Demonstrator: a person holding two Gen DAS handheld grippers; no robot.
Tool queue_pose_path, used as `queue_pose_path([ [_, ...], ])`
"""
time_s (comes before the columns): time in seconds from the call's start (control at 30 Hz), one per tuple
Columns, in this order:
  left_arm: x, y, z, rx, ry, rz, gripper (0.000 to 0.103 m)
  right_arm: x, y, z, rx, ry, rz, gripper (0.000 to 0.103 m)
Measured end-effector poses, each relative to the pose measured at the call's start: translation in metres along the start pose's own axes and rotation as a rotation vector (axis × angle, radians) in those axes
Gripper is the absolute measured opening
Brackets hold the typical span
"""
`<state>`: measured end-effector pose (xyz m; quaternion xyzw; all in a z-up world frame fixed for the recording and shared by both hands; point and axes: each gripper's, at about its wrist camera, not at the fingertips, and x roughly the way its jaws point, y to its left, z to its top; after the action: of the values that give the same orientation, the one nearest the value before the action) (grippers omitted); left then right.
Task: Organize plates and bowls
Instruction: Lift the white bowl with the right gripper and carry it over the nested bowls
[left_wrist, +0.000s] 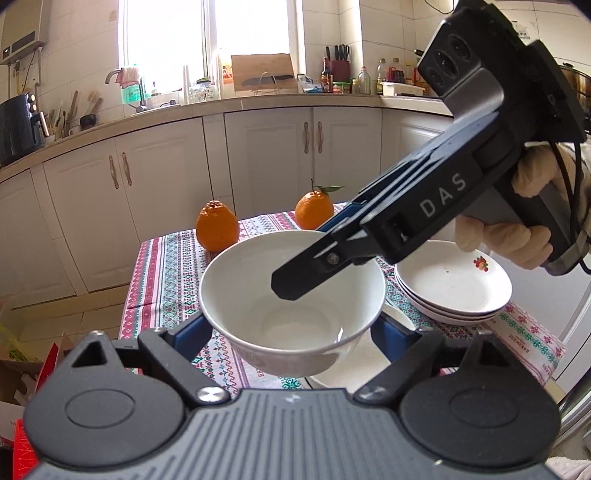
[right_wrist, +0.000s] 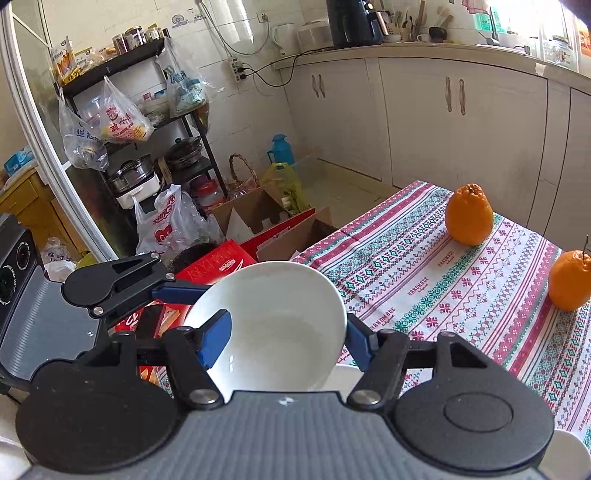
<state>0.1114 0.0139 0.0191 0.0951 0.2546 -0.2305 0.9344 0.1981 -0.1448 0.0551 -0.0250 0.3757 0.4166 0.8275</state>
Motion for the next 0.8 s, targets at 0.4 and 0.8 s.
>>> queue_pose_path([
  [0.4, 0.015, -0.023, -0.002, 0.017, 0.033, -0.057, 0.092, -0.018, -0.013, -0.026, 0.042, -0.008, -0.037, 0.072],
  [0.8, 0.028, -0.032, -0.004, 0.007, 0.063, -0.074, 0.092, -0.018, -0.022, -0.040, 0.047, -0.004, -0.062, 0.072],
])
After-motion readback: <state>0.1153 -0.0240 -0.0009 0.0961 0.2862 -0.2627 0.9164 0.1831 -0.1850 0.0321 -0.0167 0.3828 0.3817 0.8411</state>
